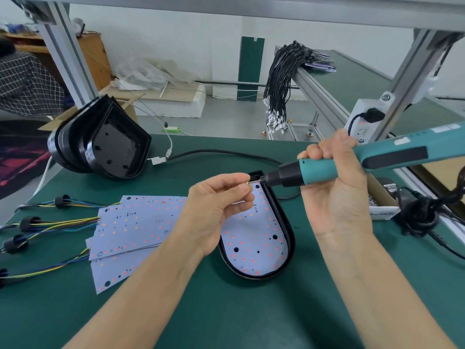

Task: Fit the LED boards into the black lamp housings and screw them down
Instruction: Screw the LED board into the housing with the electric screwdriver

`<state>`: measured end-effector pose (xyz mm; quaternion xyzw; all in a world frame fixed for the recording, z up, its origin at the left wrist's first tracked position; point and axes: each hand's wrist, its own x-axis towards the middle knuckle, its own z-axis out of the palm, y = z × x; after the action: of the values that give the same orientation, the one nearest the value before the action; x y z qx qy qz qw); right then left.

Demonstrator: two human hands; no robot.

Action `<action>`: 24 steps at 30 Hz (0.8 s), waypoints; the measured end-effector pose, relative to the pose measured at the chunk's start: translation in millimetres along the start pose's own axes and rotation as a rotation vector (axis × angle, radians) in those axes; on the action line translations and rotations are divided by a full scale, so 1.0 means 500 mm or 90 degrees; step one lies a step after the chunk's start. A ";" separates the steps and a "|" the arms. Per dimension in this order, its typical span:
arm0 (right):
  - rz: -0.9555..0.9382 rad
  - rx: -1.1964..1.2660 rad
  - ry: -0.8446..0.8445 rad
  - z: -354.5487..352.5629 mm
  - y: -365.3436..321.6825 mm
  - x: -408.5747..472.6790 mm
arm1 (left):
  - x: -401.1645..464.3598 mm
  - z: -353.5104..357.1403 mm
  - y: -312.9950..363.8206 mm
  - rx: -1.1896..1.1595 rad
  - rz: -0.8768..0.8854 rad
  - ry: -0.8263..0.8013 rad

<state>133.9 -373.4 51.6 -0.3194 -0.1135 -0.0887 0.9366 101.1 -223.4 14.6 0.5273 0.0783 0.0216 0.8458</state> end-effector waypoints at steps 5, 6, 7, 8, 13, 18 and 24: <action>0.004 0.007 0.003 -0.006 -0.008 0.006 | -0.003 -0.006 0.007 0.069 -0.021 -0.005; 0.009 0.012 0.000 -0.007 -0.011 0.007 | -0.003 -0.013 0.009 0.089 -0.015 0.020; 0.014 0.014 -0.003 -0.010 -0.014 0.007 | -0.003 -0.024 0.010 0.100 -0.006 0.058; 0.018 0.010 -0.005 -0.014 -0.017 0.007 | -0.002 -0.035 0.012 0.102 0.000 0.094; 0.036 -0.038 0.013 -0.042 -0.017 0.001 | -0.001 -0.060 0.003 0.240 0.020 0.150; 0.049 -0.060 -0.025 -0.051 -0.014 -0.001 | -0.011 -0.059 0.012 0.658 0.127 0.045; 0.058 -0.077 -0.044 -0.048 -0.003 -0.007 | -0.006 -0.037 0.015 0.919 0.129 -0.021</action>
<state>133.9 -389.0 33.1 -0.3831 -0.1254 -0.0417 0.9142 95.6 -204.3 13.6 0.9586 0.0114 0.0347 0.2823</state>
